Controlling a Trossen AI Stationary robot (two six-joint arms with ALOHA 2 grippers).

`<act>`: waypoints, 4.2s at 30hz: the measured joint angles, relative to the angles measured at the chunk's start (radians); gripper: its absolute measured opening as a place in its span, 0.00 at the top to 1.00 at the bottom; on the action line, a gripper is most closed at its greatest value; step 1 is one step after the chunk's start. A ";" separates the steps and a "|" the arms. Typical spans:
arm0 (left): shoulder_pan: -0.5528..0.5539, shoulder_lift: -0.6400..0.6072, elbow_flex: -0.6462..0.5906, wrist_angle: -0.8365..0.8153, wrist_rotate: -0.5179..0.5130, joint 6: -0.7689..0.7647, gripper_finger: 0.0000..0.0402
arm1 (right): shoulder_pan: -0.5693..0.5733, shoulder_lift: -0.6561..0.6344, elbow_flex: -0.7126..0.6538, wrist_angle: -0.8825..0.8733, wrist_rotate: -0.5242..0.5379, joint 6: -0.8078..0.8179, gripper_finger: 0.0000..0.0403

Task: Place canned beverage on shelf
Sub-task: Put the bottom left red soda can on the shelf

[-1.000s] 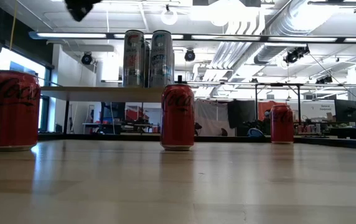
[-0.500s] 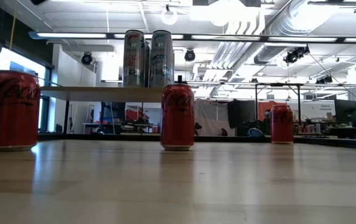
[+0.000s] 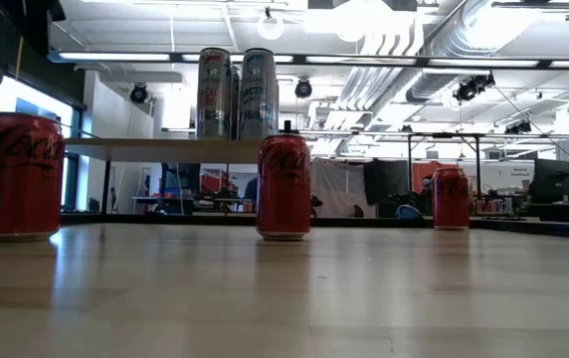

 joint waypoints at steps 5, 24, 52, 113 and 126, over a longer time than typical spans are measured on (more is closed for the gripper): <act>0.063 0.042 -0.001 -0.020 0.027 -0.049 0.13 | 0.000 -0.001 0.000 0.026 -0.020 0.000 0.13; 0.168 0.204 -0.087 -0.025 0.093 -0.048 0.13 | 0.007 -0.001 0.000 0.072 -0.088 0.016 0.13; 0.225 0.313 -0.210 0.080 0.177 0.032 0.13 | 0.066 -0.002 0.000 0.085 -0.018 0.060 0.13; 0.965 0.249 0.489 -0.220 -0.133 1.257 0.28 | -0.334 -0.312 0.003 0.016 -0.069 -0.990 0.13; 1.124 0.336 0.487 -0.219 -0.002 1.309 0.27 | -0.515 -0.299 0.002 0.067 -0.342 -1.029 0.13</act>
